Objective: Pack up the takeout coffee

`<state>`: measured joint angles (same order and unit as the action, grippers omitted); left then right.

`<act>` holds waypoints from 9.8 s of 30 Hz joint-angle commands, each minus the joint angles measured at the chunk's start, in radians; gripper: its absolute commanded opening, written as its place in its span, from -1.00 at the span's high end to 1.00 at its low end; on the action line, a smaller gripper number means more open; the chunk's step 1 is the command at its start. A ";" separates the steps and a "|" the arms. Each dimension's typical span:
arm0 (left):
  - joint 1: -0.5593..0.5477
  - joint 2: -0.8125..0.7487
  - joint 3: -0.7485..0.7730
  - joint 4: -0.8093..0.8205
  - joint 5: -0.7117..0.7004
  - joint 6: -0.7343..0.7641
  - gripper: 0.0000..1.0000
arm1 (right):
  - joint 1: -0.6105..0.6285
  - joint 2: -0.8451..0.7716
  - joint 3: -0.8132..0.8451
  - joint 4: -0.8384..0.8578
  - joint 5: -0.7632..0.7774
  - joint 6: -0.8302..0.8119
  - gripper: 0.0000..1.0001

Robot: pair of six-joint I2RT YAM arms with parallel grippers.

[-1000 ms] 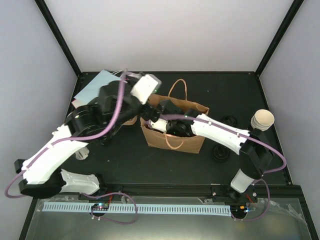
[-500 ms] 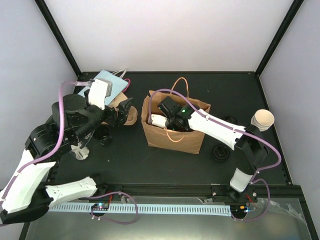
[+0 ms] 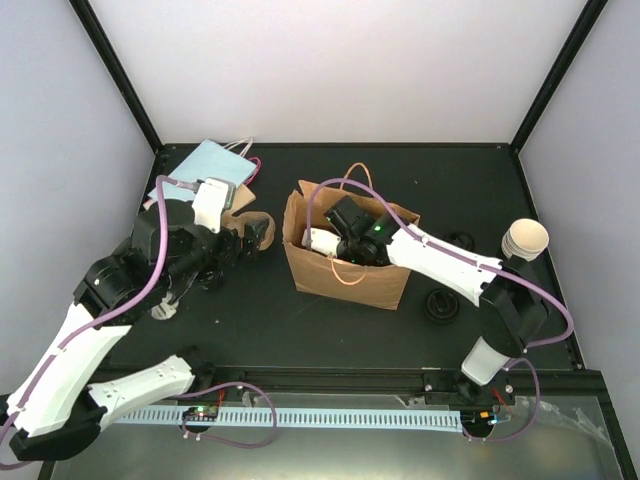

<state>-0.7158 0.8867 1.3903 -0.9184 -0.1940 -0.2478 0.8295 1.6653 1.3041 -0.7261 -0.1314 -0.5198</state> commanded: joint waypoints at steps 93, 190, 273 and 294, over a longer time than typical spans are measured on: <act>0.221 -0.032 -0.171 0.148 0.381 0.091 -0.97 | 0.025 -0.260 0.384 -0.137 0.020 0.287 -1.00; 0.261 0.938 0.664 -0.020 0.712 0.501 0.97 | 0.024 -0.830 -0.080 -0.171 0.646 0.968 -1.00; 0.434 0.218 -0.240 -0.032 0.392 -0.066 -0.97 | 0.023 -0.651 -0.234 -0.227 0.485 1.198 -1.00; 0.423 0.084 -0.362 -0.067 0.159 -0.140 -0.98 | -0.074 -0.715 -0.375 -0.268 0.477 1.271 -1.00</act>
<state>-0.2905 0.9901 0.9756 -0.8936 0.1150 -0.3668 0.7704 0.9657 0.9173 -0.9775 0.3157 0.7231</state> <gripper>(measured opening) 0.988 1.000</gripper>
